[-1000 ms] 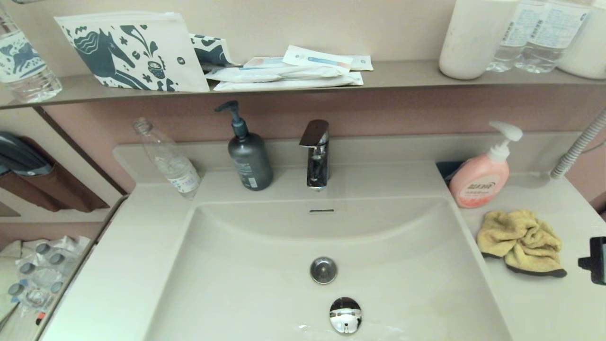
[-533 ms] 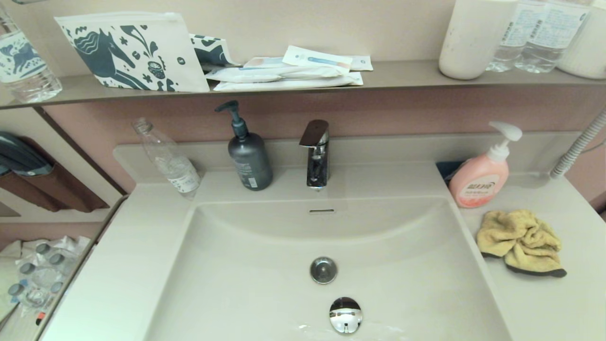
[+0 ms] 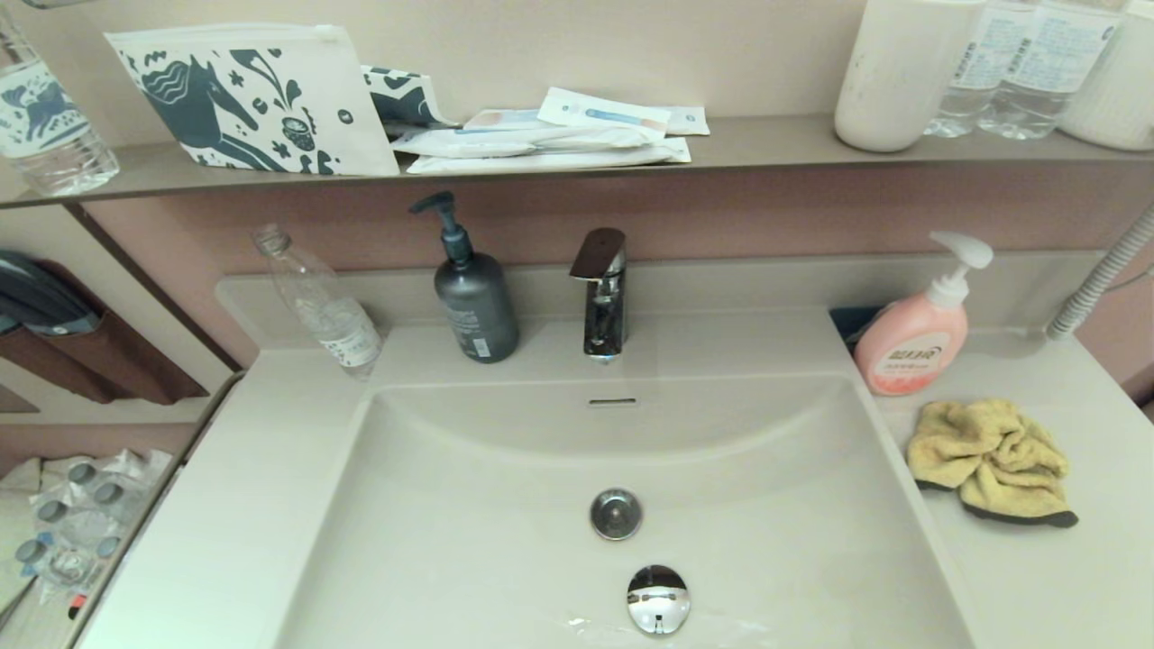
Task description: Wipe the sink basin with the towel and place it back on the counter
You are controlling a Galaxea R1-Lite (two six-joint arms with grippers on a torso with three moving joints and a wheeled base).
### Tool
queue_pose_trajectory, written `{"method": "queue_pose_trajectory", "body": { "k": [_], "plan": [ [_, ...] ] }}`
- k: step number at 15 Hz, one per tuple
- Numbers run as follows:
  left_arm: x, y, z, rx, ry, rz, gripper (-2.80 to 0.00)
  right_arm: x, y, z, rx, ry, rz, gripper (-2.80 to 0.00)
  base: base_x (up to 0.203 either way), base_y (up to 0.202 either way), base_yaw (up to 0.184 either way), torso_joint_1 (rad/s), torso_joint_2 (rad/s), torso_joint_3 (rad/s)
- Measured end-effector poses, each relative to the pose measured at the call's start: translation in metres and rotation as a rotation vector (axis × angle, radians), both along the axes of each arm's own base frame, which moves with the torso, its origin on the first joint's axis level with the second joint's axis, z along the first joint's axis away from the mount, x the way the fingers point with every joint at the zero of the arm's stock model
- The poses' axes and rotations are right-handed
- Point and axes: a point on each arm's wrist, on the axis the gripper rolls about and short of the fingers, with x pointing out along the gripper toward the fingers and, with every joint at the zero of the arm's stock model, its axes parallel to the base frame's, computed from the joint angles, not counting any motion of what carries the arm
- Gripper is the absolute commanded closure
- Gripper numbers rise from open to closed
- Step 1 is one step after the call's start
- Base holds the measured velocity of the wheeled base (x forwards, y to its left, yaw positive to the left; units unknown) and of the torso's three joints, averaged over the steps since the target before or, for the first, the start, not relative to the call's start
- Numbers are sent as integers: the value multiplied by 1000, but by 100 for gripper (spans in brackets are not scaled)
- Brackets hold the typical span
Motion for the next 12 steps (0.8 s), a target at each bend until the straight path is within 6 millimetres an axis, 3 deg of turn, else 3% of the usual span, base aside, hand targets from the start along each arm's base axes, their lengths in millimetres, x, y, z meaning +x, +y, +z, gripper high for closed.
{"method": "queue_pose_trajectory", "body": {
  "k": [6,8,12],
  "plan": [
    [0,0,0,0,0,0,0,-52,5,-31,-96,-195,114,0,0,0,0,0,0,0],
    [0,0,0,0,0,0,0,-53,7,-45,-79,-261,182,0,0,0,0,0,0,0],
    [0,0,0,-1,0,0,0,-28,8,-80,-106,-387,241,0,0,0,0,0,0,0]
  ]
}}
